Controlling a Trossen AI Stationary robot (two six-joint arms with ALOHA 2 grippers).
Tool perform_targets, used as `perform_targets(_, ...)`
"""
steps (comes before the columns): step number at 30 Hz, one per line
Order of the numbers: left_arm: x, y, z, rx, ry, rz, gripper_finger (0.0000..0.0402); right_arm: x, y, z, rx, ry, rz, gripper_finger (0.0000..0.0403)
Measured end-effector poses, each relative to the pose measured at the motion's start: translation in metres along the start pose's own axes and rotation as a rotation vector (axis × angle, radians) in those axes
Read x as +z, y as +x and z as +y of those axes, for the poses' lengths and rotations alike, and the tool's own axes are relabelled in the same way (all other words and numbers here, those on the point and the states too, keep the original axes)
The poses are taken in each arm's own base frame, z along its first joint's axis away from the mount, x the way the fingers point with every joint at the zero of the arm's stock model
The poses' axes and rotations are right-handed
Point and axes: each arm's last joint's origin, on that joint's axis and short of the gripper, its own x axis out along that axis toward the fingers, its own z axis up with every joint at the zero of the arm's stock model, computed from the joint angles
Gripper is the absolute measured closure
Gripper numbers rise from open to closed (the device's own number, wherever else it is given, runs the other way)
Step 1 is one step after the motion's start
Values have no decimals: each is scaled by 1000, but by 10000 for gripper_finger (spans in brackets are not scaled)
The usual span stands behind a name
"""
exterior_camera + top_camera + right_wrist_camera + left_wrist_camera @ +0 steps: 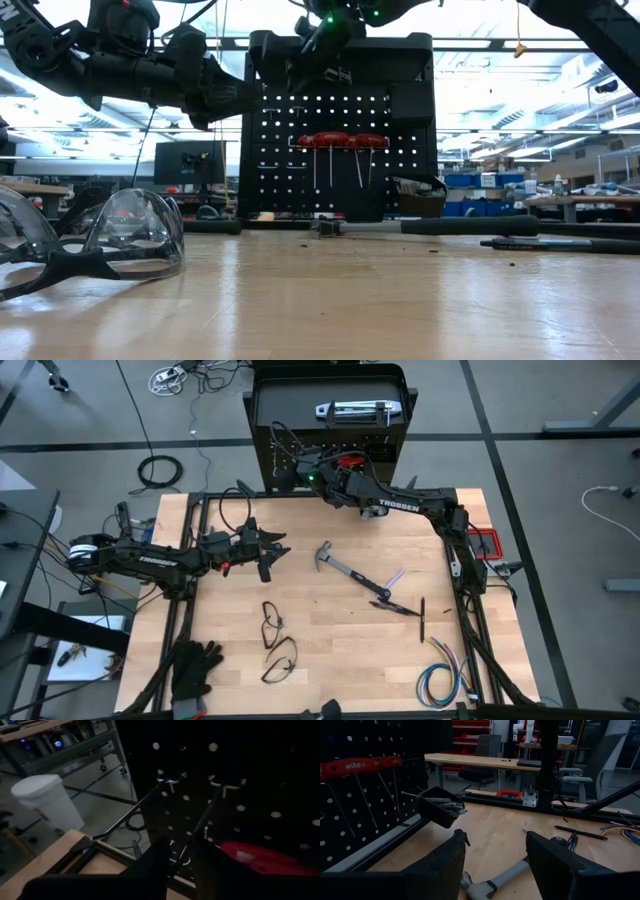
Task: Hang tools onto peg board
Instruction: Move the hook from bottom to top, then adjust the top left hook
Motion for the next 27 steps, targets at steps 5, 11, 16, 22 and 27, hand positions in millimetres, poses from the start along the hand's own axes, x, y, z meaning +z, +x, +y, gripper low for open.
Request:
perform_targets(5, 0, 0, 0, 0, 1, 0, 195, 2, 1, 0, 63, 0, 16, 303)
perform_targets(11, 0, 0, 0, 0, 1, 1, 195, -3, 5, 3, 164, -16, 73, 282)
perform_targets(16, -1, 0, 0, -4, 2, 14, 195, 1, 5, -1, 128, -18, 47, 277)
perform_targets(22, 2, -5, 0, -5, 4, 23, 195, -3, 4, -1, 111, -71, 75, 266)
perform_targets(27, 7, -12, 1, -7, 27, 27, 195, -1, -10, -1, 94, -166, 114, 253)
